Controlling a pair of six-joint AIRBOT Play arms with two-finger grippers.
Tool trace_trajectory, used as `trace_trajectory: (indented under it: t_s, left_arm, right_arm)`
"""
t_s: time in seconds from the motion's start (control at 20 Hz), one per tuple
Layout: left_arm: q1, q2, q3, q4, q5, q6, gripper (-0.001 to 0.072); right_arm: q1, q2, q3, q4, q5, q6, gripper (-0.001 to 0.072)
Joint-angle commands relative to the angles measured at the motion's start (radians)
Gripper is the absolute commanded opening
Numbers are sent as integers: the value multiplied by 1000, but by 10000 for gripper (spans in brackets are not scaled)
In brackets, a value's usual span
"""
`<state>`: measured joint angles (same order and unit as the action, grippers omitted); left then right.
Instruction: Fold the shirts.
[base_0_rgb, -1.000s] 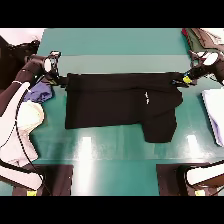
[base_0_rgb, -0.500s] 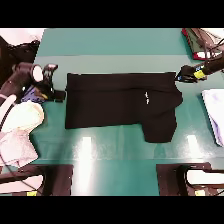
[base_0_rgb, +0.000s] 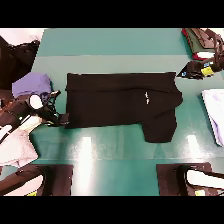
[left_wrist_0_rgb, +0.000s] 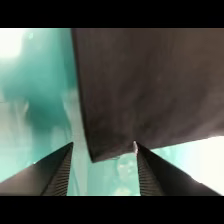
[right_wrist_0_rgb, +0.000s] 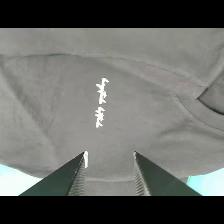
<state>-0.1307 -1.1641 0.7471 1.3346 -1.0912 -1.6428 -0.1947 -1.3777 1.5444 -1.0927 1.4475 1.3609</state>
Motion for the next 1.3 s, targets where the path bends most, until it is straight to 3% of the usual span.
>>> trace_trajectory:
  t_s: [0.0, 0.1, 0.2, 0.25, 0.5, 0.75, 1.25]
  left_arm:
    - [0, 11, -50, -51, 56, 0, 467]
    - [0, 11, -52, -81, 80, 0, 425]
    - [0, 11, -48, -109, 103, 1, 56]
    - [0, 12, -45, -116, 110, 1, 25]
    - [0, 61, 29, -77, 55, 28, 25]
    - [0, 155, 63, -75, 45, 28, 24]
    - [0, 155, 63, -76, 6, 27, 25]
  right_arm:
    - [0, 5, 1, 3, 18, -1, 337]
    - [0, 5, 1, 2, 23, -1, 338]
    - [0, 5, 1, 2, 38, -1, 337]
    - [0, 5, 0, 1, 58, -1, 338]
    - [-74, 100, -244, -12, 59, -2, 338]
    - [-223, 148, -591, -12, -77, -40, 306]
    - [-247, -90, -589, 6, -137, -85, 306]
